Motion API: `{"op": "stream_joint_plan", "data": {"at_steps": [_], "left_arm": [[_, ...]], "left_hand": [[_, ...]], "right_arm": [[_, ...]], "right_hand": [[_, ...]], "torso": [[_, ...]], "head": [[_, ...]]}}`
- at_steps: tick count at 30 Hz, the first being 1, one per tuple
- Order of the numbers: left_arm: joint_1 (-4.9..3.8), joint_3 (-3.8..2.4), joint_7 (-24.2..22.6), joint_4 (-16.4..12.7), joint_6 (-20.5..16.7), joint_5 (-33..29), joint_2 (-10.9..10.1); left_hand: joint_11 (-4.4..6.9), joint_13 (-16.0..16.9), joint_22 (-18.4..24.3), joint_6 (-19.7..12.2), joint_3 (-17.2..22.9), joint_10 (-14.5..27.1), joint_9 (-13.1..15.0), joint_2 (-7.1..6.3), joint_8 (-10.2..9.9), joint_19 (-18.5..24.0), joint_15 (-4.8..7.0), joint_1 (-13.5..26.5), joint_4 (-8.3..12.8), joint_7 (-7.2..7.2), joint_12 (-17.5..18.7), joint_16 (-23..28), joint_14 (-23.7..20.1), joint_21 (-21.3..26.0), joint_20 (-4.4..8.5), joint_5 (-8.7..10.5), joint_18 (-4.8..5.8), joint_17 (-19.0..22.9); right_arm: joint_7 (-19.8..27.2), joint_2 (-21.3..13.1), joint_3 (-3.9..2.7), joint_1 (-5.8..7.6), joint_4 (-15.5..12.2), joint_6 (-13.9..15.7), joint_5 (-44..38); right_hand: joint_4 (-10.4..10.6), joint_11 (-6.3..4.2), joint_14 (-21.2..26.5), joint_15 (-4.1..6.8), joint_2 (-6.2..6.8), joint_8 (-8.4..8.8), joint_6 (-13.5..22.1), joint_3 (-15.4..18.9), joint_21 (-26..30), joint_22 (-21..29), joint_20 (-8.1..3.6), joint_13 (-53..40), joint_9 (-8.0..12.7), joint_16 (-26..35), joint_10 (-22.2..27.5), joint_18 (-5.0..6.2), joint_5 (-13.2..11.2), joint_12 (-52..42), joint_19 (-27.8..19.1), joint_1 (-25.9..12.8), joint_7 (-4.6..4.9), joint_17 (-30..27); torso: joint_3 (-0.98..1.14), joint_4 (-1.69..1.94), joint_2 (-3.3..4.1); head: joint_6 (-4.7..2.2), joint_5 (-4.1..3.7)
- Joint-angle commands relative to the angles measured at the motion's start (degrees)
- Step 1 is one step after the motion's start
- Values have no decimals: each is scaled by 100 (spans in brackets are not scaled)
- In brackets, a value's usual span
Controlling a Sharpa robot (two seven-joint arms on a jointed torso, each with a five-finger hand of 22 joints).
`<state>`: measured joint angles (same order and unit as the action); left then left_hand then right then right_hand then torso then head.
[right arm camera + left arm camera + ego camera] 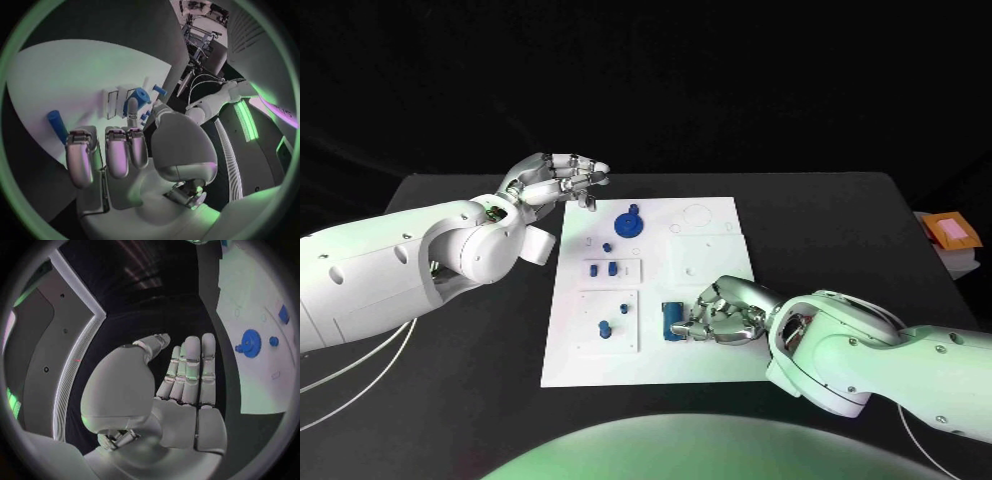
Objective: Assemble the parts on the task board
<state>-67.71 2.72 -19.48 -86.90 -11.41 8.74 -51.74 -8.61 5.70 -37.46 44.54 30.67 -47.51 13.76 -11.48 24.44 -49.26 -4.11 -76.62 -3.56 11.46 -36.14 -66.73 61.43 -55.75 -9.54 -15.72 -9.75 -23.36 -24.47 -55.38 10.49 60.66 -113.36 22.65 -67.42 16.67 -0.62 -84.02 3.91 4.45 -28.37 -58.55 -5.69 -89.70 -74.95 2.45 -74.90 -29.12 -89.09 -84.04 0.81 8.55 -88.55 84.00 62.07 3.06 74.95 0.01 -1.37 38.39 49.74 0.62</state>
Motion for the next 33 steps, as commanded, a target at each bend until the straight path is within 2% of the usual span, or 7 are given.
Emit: {"op": "stream_joint_plan", "data": {"at_steps": [1, 6, 10, 19, 20, 28, 33], "left_arm": [[-2, -1, -33, -11, 82, 3, 5], [-2, 2, -31, -11, 87, 4, 9], [-2, 3, -31, -8, 86, 4, 12], [-2, 4, -36, -8, 83, 4, 16], [-2, 4, -36, -7, 84, 4, 17], [-2, 4, -45, -7, 79, 4, 12], [-1, 5, -48, -9, 76, 6, 4]], "left_hand": [[2, 7, 5, -27, 9, 37, 9, 21, 21, -6, -2, -20, -2, 120, -20, -37, -27, 18, -11, -19, -82, -5], [2, 7, 5, -27, 9, 37, 9, 21, 21, -6, -2, -20, -2, 120, -20, -37, -27, 18, -11, -19, -82, -5], [0, 7, 6, -30, 8, 41, 11, 23, 23, -8, -3, -18, -7, 122, -23, -39, -27, 19, -11, -18, -82, -5], [0, 7, 6, -30, 8, 41, 11, 23, 23, -8, -3, -18, -7, 122, -23, -39, -27, 19, -11, -18, -82, -5], [0, 7, 6, -30, 8, 41, 11, 23, 23, -8, -3, -18, -7, 122, -23, -39, -27, 19, -11, -18, -82, -5], [0, 8, 7, -31, 9, 43, 14, 28, 25, -10, -4, -17, -13, 122, -27, -40, -27, 20, -12, -19, -82, -5], [0, 8, 7, -32, 11, 45, 15, 30, 27, -11, -4, -20, -13, 121, -29, -42, -27, 20, -12, -20, -82, -6]], "right_arm": [[191, -11, 1, -3, -9, -162, -45], [98, 17, 1, -3, 79, -301, -66], [14, 79, 1, -3, 172, -294, -109], [-125, 182, 2, -3, 321, -232, -183], [-128, 181, 2, -3, 330, -214, -191], [-112, 161, 2, -4, 357, -308, -217], [16, 108, 2, -4, 360, -344, -181]], "right_hand": [[-25, -51, -545, 60, -27, -79, -38, 49, -26, -1504, -56, -1397, -25, -8, -510, -81, 52, -21, 599, 170, -20, 1241], [-56, -82, -544, 88, -134, -200, 5, -45, -22, -1503, -86, -1390, -54, -5, -505, -80, -24, -10, 597, 629, -52, 1234], [-31, -94, -544, 98, -233, -245, 3, -107, -25, -1504, -95, -1394, -62, -5, -508, -80, -34, -13, 598, 722, -65, 1236], [-33, -109, -544, 110, -293, -293, -2, -158, -27, -1504, -104, -1411, -76, -5, -521, -81, 17, -32, 599, 796, -83, 1237], [-8, -111, -545, 114, -303, -321, 6, -158, -29, -1505, -111, -1415, -83, -5, -525, -81, 167, -36, 600, 763, -83, 1238], [-71, -132, -546, 131, -156, -388, 45, -176, -30, -1505, -126, -1427, -99, -7, -534, -81, 287, -49, 600, 906, -109, 1244], [-136, -147, -547, 145, -33, -426, 84, -333, -30, -1505, -140, -1431, -87, -7, -536, -81, 95, -51, 600, 1199, -123, 1248]], "torso": [[0, 2, 2], [-5, 7, 2], [-4, 9, 2], [-11, 9, 3], [-11, 7, -1], [-4, 8, -1], [-6, 8, 0]], "head": [[1, 3], [4, -4], [1, -5], [12, -12], [11, -11], [15, -9], [18, -11]]}}
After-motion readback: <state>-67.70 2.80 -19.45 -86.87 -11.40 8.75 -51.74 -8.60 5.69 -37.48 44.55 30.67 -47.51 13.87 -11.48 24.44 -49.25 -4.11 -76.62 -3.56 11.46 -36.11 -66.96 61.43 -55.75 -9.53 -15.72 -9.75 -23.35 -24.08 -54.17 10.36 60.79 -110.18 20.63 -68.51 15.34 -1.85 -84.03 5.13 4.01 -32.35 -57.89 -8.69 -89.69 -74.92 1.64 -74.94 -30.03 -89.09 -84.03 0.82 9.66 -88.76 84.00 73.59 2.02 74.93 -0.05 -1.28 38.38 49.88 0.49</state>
